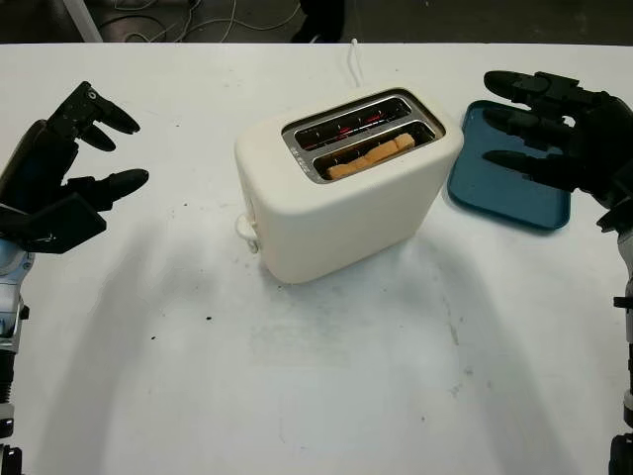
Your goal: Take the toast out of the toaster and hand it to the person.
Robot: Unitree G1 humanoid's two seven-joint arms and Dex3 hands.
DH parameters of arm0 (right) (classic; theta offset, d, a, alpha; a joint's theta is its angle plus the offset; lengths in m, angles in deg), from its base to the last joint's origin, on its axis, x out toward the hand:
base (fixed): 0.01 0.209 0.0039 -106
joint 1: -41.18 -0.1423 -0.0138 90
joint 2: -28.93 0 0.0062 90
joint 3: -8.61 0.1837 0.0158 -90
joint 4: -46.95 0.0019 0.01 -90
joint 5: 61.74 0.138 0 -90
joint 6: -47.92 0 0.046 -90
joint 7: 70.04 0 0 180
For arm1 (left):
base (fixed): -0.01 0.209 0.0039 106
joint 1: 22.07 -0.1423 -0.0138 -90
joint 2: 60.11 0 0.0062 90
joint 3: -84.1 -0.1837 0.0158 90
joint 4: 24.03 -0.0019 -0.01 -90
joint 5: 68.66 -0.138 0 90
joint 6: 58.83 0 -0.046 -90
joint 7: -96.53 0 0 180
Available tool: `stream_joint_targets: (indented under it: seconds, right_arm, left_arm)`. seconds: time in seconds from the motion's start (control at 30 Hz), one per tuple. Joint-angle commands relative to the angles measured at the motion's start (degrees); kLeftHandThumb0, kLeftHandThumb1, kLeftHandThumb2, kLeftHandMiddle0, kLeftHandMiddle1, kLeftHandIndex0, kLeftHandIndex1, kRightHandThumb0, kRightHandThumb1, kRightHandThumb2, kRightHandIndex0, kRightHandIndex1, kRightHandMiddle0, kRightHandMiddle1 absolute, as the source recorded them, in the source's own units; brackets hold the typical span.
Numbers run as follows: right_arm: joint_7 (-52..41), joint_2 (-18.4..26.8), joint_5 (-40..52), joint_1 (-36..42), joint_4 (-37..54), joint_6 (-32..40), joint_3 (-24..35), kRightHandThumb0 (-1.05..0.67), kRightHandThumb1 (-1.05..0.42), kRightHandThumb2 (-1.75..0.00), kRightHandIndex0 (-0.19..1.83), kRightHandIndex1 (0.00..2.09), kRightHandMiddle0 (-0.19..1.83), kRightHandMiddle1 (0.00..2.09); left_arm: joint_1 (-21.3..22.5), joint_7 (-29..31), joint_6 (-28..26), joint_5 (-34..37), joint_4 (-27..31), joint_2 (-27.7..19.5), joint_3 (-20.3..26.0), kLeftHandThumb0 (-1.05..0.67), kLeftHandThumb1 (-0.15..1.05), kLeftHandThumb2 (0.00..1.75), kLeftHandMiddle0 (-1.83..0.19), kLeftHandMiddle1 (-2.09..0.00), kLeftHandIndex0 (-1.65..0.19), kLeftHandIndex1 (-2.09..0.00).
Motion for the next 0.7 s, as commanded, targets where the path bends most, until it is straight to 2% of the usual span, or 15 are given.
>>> stream_joint_targets:
  seconds: [0.0,0.67]
  right_arm:
    - [0.19,0.22,0.59,0.30,0.53,0.23,0.44,-0.64,-0.79,0.00,0.55,0.00,0.53,0.00]
    - [0.13,0.15,0.71,0.20,0.67,0.31,0.42,-0.63,-0.79,0.00,0.55,0.00,0.53,0.00]
  left_arm:
    - [-0.19,0.32,0.22,0.61,0.04,0.14,0.21,-1.05,0.92,0.43,0.00,-1.70,0.00,-1.54]
    - [-0.38,0.15,-0.02,0.39,0.35,0.11,0.25,-1.05,0.92,0.44,0.00,-1.71,0.00,-1.54]
